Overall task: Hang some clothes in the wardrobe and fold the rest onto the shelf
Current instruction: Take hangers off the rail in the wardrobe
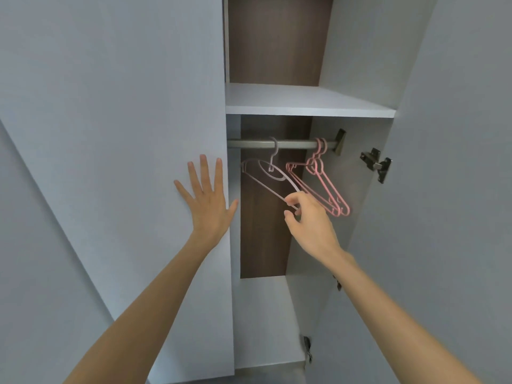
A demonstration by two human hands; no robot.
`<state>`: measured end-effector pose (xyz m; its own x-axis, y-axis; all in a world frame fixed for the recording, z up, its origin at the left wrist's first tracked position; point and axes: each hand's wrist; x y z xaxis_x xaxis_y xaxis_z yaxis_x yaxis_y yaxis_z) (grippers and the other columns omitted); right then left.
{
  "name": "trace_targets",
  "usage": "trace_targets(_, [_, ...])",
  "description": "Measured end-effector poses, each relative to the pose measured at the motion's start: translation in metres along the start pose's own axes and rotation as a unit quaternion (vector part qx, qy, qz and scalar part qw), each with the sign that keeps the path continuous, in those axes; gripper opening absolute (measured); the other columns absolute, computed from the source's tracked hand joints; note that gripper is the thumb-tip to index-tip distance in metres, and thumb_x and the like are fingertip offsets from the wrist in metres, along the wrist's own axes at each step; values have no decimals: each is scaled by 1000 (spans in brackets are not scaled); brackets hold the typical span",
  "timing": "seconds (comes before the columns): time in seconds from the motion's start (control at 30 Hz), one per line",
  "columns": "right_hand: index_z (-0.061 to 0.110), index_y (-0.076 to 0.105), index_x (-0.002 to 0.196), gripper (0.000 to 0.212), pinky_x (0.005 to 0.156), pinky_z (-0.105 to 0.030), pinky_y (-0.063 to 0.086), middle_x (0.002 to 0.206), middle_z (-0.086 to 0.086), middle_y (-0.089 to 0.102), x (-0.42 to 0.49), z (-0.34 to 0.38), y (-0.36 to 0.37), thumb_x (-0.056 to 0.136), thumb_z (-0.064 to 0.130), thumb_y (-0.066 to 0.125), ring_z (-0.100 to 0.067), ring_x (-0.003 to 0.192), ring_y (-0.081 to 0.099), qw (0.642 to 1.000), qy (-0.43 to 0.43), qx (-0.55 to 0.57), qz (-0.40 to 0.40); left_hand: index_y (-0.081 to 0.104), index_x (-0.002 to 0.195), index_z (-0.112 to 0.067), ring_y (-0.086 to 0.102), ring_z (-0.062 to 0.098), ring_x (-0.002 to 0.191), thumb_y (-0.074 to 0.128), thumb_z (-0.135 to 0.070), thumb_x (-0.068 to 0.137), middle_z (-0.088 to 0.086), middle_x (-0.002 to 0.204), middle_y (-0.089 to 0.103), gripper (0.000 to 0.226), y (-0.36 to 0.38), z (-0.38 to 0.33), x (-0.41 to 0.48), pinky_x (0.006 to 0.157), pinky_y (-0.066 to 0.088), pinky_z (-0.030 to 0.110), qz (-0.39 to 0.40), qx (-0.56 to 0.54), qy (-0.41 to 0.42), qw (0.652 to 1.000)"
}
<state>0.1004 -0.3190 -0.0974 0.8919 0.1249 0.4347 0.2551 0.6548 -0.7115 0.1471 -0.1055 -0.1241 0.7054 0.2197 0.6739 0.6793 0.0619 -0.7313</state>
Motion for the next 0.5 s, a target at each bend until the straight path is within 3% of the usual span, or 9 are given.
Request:
trace_targets(0.23, [20, 56, 119, 25, 84, -26, 50, 118, 6, 59, 23, -7, 23, 94, 17, 57, -8, 95, 58, 999, 33, -4, 10, -21, 148, -16, 7, 44, 144, 37, -66, 84, 15, 159, -4, 100, 29, -5, 22, 108, 14, 67, -8, 12, 1, 1000])
trace_targets(0.5, [20, 56, 119, 25, 81, -22, 48, 118, 6, 59, 25, -6, 26, 94, 16, 57, -8, 93, 59, 999, 21, 19, 20, -26, 146, -16, 10, 43, 144, 58, -52, 78, 15, 160, 2, 114, 18, -16, 13, 110, 19, 64, -13, -7, -37, 999])
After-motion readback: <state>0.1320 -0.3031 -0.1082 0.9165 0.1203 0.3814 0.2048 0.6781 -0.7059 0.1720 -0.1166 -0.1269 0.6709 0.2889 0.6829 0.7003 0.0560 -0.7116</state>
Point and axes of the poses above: each hand's wrist, its own x-axis towards the middle knuckle, its own y-axis out of the palm, z = x × y
